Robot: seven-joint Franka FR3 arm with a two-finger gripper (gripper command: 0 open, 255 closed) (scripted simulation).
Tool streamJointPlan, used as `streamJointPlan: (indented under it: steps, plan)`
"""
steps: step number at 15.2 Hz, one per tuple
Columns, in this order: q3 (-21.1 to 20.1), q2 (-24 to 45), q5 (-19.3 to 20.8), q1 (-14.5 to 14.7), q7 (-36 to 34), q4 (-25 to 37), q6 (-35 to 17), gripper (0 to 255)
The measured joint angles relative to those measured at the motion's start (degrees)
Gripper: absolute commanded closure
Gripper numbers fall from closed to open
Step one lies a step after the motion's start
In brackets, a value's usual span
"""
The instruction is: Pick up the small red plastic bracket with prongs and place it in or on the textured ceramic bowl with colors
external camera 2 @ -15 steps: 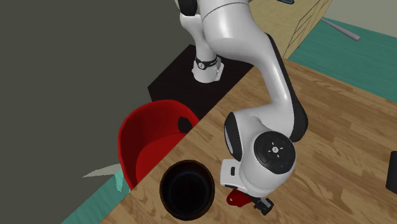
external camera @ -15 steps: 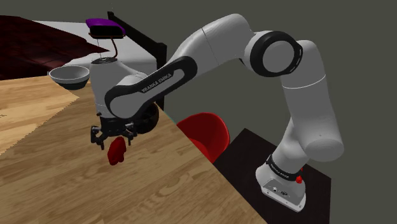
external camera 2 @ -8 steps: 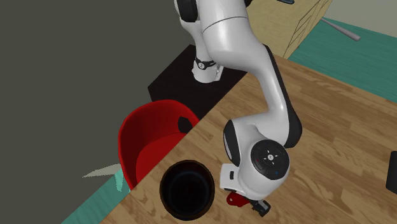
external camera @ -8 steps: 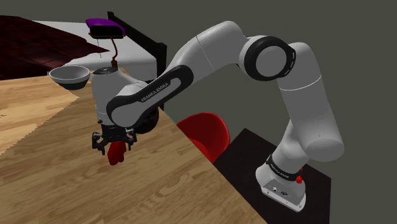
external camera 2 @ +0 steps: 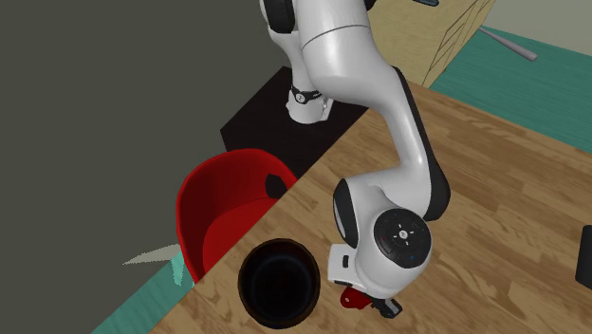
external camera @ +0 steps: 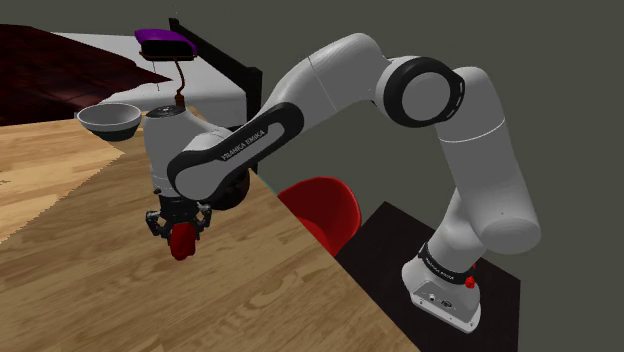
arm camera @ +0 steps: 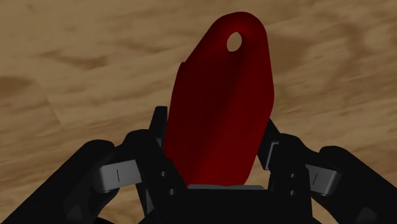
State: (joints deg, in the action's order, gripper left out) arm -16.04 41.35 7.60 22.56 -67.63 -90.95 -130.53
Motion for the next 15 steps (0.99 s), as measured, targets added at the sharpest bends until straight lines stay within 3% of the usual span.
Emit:
streamJointPlan:
  steps: [8,15]
  plan:
    - [0.0,-0.3,-0.1,-0.1,0.0,0.0,0.3,255]
    - [-0.6,-3.2,-0.8,-0.5,0.2,0.4,3.6,255]
